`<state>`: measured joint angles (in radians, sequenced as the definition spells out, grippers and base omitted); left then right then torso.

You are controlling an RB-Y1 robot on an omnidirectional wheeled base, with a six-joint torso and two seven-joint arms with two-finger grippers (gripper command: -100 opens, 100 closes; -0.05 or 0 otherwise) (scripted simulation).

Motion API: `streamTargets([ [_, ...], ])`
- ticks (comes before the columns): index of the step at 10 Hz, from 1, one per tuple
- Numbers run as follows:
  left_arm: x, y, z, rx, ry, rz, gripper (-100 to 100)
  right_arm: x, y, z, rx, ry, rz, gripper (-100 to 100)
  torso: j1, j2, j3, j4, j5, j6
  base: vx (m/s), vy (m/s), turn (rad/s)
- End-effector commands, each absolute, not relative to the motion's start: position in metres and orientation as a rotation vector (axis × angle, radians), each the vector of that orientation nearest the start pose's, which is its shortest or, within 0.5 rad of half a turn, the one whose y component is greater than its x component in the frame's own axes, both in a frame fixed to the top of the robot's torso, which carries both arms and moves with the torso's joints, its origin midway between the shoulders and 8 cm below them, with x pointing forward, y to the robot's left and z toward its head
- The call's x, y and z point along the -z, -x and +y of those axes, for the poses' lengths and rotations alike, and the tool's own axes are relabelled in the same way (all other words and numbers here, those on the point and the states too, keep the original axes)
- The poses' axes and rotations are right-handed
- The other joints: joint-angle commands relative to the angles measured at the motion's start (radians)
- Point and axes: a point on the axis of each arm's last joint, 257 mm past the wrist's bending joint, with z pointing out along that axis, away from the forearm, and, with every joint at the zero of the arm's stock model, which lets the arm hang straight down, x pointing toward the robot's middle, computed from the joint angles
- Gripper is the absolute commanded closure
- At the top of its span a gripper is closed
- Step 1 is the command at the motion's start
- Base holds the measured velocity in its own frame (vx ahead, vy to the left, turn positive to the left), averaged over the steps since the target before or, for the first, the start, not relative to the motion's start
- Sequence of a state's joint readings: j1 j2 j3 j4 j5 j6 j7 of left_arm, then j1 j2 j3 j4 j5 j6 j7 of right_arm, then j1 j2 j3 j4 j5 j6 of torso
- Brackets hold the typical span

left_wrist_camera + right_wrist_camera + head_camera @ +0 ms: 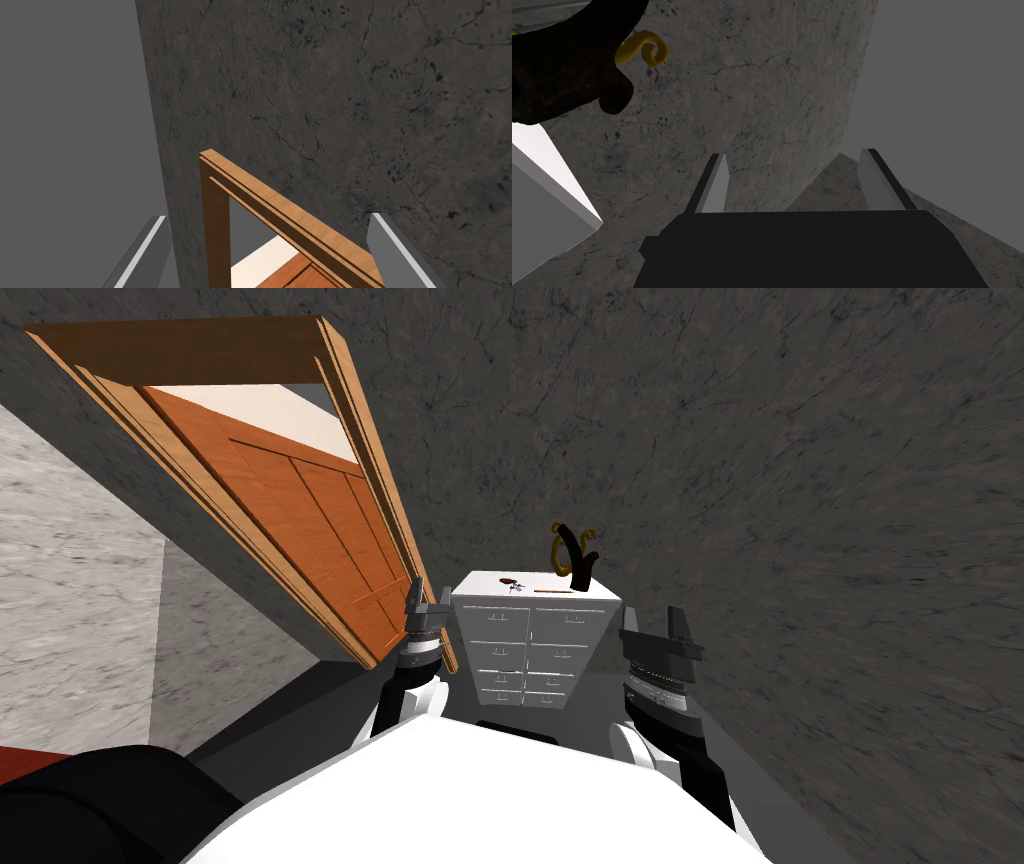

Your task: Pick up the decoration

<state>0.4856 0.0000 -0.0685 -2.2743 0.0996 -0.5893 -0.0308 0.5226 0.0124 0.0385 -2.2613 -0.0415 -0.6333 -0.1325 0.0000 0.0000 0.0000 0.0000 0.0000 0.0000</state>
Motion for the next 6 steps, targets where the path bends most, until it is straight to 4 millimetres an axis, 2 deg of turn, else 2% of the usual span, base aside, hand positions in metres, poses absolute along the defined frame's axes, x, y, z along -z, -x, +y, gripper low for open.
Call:
streamTargets([
  [1,-0.043,-0.336,0.264,1.418,0.619,0.526,-100,-0.033,-0.323,-0.274,-1.500,-0.665,0.472,0,0.000,0.000,0.000,0.000,0.000,0.000,-0.006,0.032,0.005],
  [2,-0.044,-0.340,0.262,1.408,0.601,0.556,-100,-0.033,-0.323,-0.274,-1.500,-0.665,0.472,0,0.002,0.000,0.000,0.000,0.000,0.000,-0.023,0.083,0.001],
  [6,-0.046,-0.364,0.258,1.349,0.556,0.662,-100,-0.033,-0.323,-0.274,-1.500,-0.665,0.472,0,0.010,0.003,0.001,0.001,0.002,0.000,-0.043,0.134,-0.009],
])
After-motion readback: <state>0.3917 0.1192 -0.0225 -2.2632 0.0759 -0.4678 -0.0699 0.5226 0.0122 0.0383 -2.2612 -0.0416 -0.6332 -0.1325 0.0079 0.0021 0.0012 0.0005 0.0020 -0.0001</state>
